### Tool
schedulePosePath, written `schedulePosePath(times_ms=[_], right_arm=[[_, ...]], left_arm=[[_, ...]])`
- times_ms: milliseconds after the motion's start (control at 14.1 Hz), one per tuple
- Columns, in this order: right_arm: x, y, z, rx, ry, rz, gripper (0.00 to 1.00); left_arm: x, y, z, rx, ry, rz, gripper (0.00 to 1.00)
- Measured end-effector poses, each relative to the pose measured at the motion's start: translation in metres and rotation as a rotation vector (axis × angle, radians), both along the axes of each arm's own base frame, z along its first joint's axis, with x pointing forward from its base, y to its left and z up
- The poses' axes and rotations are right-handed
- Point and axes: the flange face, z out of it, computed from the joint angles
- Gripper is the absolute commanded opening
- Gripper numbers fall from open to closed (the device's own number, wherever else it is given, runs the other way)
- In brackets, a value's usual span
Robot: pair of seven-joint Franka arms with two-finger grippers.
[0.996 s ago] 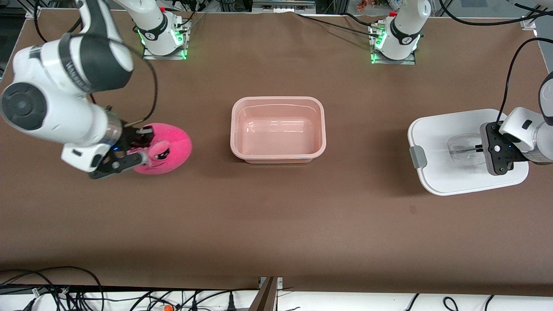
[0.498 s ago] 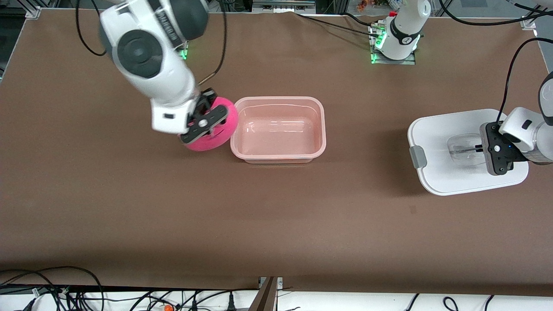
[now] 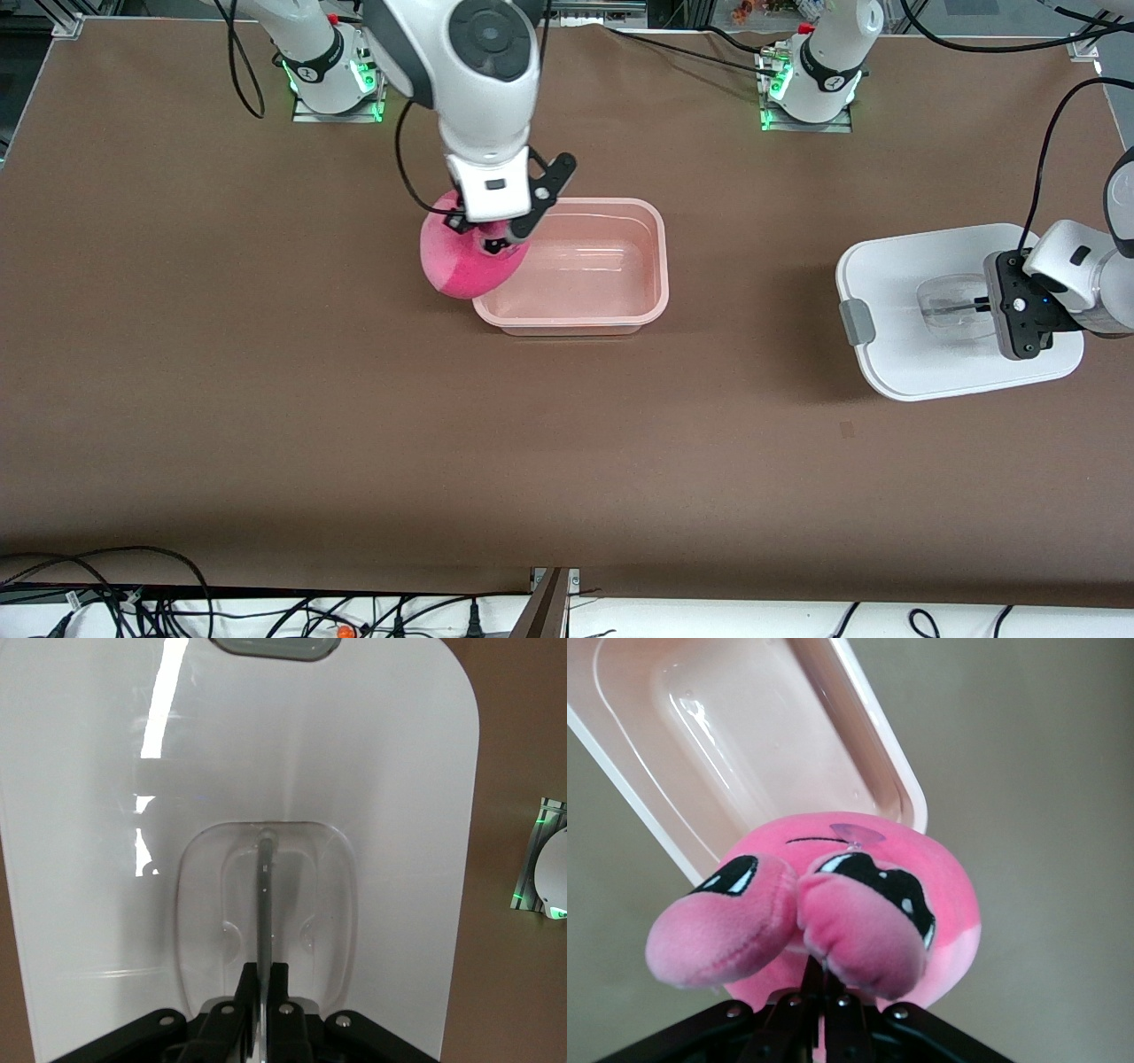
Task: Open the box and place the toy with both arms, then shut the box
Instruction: 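Lower the pink toy into the box and open the right gripper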
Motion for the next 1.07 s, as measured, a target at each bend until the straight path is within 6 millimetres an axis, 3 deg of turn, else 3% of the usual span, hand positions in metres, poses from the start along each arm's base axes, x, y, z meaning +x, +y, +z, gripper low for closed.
schedulePosePath(times_ms=[142,285,498,783,1067], right_arm=[[-0.008,0.026,-0.015,0.0,-0.026,0.095,0.0],[-0.007,0.038,-0.024,0.001,-0.026,0.161,0.0],[-0.001,0.043,-0.037,-0.003,-0.011,0.2,0.0],[-0.014,0.059,-0.054,-0.018,0.007,0.229,0.0],[-0.012,0.061,-0.075,-0.041,0.031,0.228,0.0]], left_arm=[[0.0,0.0,0.0,0.0,0.0,0.0,0.0],[0.0,0.0,0.0,0.0,0.0,0.0,0.0],[0.0,0.0,0.0,0.0,0.0,0.0,0.0],[0.0,0.0,0.0,0.0,0.0,0.0,0.0],[0.0,0.0,0.0,0.0,0.001,0.0,0.0]])
